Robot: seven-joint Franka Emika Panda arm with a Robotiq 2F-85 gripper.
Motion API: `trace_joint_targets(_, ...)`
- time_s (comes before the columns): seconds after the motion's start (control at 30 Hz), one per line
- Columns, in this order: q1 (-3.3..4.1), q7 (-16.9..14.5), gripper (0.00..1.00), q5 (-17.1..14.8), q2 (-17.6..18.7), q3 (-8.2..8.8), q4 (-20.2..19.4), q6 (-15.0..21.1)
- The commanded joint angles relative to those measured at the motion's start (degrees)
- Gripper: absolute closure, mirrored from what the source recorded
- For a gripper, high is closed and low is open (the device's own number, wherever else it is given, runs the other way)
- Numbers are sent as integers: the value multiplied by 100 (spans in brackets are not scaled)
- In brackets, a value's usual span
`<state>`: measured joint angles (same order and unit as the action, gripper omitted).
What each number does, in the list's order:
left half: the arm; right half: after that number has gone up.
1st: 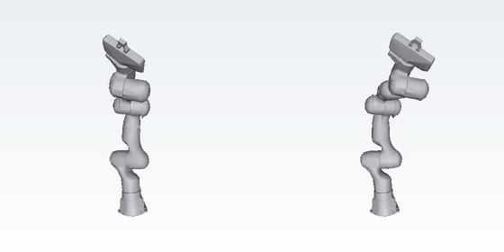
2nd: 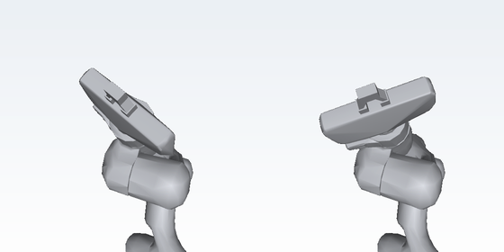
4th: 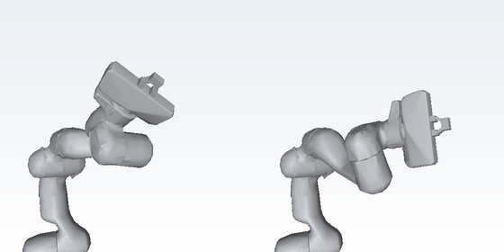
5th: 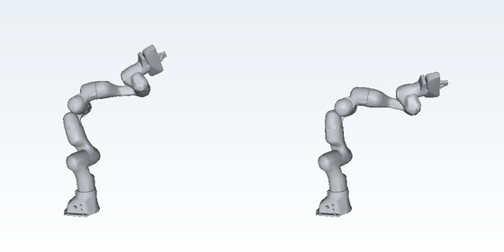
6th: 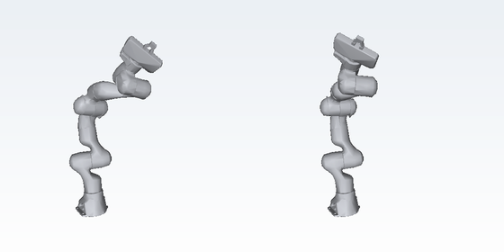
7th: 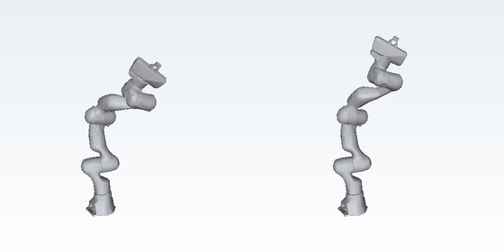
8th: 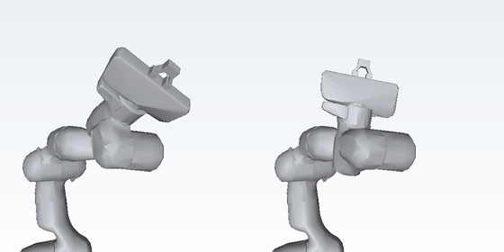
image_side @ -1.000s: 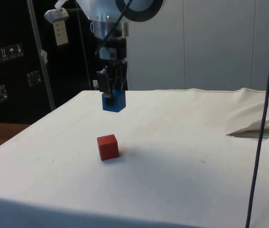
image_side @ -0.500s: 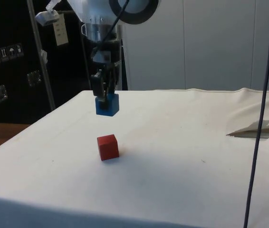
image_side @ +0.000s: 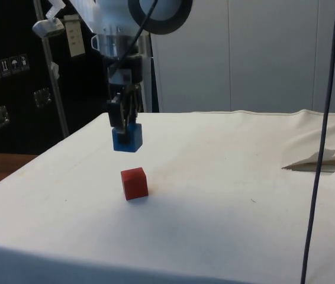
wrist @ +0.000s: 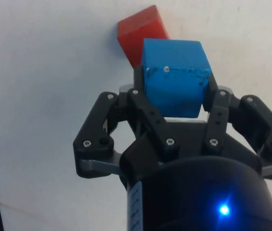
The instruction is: Stack the two cubes.
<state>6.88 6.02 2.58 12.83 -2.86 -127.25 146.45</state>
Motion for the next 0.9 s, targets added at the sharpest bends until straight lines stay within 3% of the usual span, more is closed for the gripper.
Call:
trace_joint_targets(0.0,6,-34,97,-23,46,-34,40,-40)
trace_joint_targets(0.7,0,-264,97,0,407,-235,223,-29)
trace_joint_targets(0.87,-69,-510,97,-120,510,-286,212,74)
